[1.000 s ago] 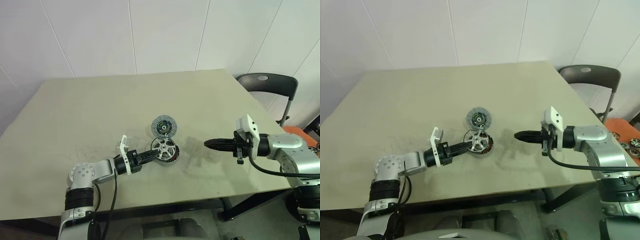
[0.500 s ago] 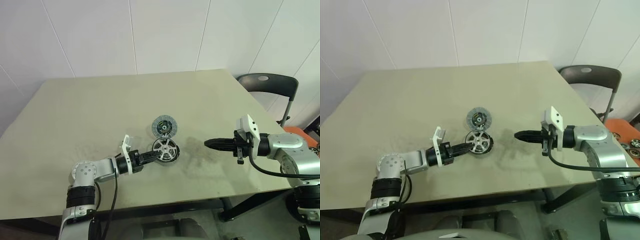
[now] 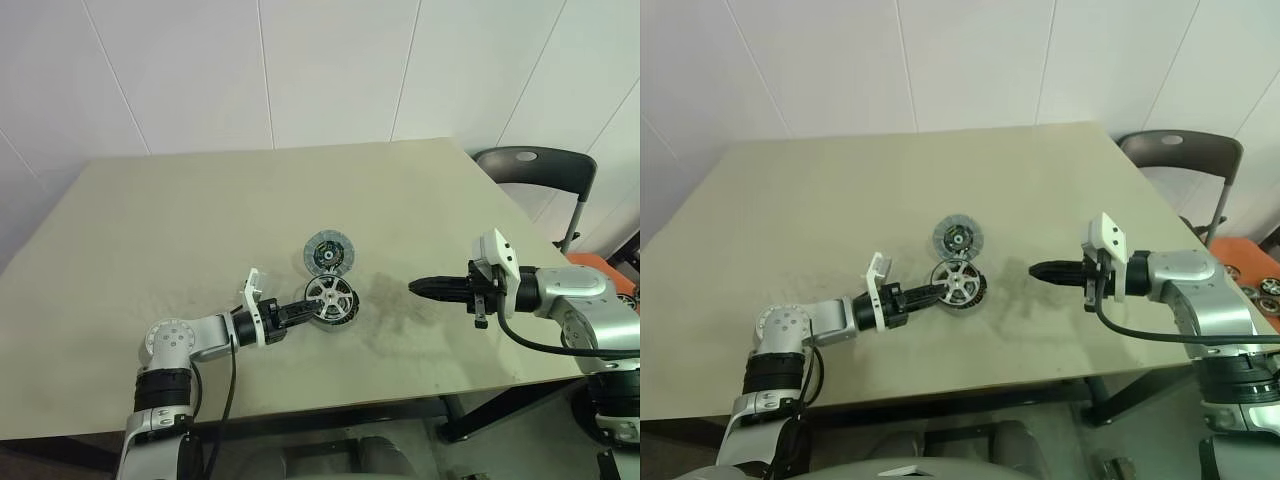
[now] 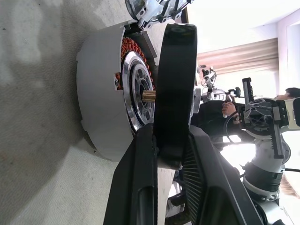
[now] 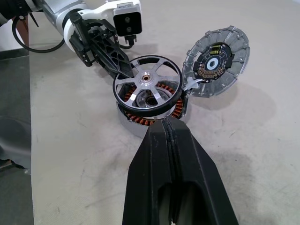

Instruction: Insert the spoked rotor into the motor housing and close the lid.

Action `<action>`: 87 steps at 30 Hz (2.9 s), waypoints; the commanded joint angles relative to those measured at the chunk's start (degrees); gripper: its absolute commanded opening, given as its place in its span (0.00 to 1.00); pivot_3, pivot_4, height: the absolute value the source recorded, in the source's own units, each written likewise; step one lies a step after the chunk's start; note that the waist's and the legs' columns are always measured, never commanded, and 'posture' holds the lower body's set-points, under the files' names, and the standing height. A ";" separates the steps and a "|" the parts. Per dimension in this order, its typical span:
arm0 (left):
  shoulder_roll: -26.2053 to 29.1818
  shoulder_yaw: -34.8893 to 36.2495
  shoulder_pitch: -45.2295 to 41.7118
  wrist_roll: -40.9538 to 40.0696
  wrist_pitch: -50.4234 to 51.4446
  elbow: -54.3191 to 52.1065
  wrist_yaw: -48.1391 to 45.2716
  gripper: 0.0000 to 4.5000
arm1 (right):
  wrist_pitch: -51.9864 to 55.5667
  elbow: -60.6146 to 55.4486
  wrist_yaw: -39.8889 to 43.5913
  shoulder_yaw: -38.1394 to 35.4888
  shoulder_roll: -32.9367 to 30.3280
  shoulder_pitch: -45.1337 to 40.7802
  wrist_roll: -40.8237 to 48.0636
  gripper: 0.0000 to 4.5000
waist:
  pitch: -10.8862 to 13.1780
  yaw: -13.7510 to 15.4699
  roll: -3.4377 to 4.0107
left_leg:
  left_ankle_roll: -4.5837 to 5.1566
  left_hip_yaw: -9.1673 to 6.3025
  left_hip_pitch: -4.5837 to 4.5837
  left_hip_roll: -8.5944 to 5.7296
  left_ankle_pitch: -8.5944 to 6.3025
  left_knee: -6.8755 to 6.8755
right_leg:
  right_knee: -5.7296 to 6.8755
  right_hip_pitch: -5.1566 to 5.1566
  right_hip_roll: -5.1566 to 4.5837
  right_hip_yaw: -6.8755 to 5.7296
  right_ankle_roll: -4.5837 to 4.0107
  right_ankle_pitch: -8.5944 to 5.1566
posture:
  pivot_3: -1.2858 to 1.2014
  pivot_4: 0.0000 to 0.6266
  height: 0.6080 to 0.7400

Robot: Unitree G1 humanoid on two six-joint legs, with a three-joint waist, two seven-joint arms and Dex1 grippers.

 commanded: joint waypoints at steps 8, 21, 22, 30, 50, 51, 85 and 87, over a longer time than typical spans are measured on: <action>0.26 1.45 -1.62 2.33 -2.05 1.70 -1.51 0.46 | -0.90 -0.55 0.21 -1.48 -0.94 -1.61 0.57 0.00 | -0.02 0.02 0.00 | 0.00 0.00 0.03 0.00 0.00 0.00 | 0.01 0.02 0.00 0.00 0.00 0.00 | 0.52 0.00 1.00; 0.80 4.12 -0.92 1.07 -0.93 -0.33 -1.47 0.46 | -1.12 0.53 0.26 -0.88 -0.46 -2.63 0.27 0.00 | -0.02 -0.14 -0.01 | 0.00 0.01 0.23 0.01 0.00 0.02 | 0.03 0.23 0.02 0.01 0.12 -0.08 | 0.52 0.00 1.00; 0.88 4.12 -0.88 1.02 -0.86 -0.44 -1.57 0.46 | -1.16 0.63 0.29 -0.84 -0.46 -2.71 0.23 0.00 | -0.02 -0.14 -0.01 | -0.01 0.01 0.23 0.01 0.00 0.01 | 0.03 0.23 0.02 0.01 0.12 -0.08 | 0.52 0.00 1.00; 7.17 4.61 0.42 -2.07 2.26 -2.62 -9.27 0.46 | -1.18 1.34 0.63 -0.51 -0.39 -3.23 0.06 0.00 | -0.01 -0.31 -0.03 | 0.00 0.01 0.21 0.03 0.00 -0.02 | 0.04 0.16 0.04 0.00 0.12 -0.08 | 0.52 0.00 1.00; 24.28 -7.59 8.50 11.07 -23.05 -20.61 -34.96 0.46 | 0.05 5.69 3.09 -0.53 1.85 -11.44 2.29 0.00 | 0.02 -0.26 -0.01 | -0.01 0.06 -0.01 0.08 -0.01 -0.13 | -0.02 -0.10 0.00 0.03 -0.14 0.05 | 0.52 0.00 1.00; 24.70 -8.53 9.54 12.71 -26.52 -21.35 -37.08 0.46 | 0.64 5.43 3.12 -0.35 1.74 -11.26 2.27 0.00 | 0.02 -0.15 0.00 | -0.01 0.05 -0.02 0.09 -0.01 -0.14 | -0.04 -0.11 0.00 0.02 -0.15 0.05 | 0.52 0.00 1.00; 27.25 -14.31 13.16 25.07 -53.14 -15.96 -55.21 0.46 | -29.31 39.84 -13.33 13.57 30.81 -21.59 -18.76 0.00 | -0.09 -2.98 -0.43 | 0.16 0.25 0.64 0.66 -0.09 -0.54 | 0.06 0.44 0.17 -0.07 -0.15 0.06 | 0.52 0.00 1.00; 27.05 -14.23 13.02 25.18 -52.75 -16.26 -54.68 0.46 | -34.02 43.38 -14.94 14.09 31.39 -22.65 -21.00 0.00 | 0.19 -2.27 0.22 | 0.03 0.25 0.57 0.57 0.00 -0.52 | 0.15 0.11 0.11 -0.18 -0.35 0.22 | 0.52 0.00 1.00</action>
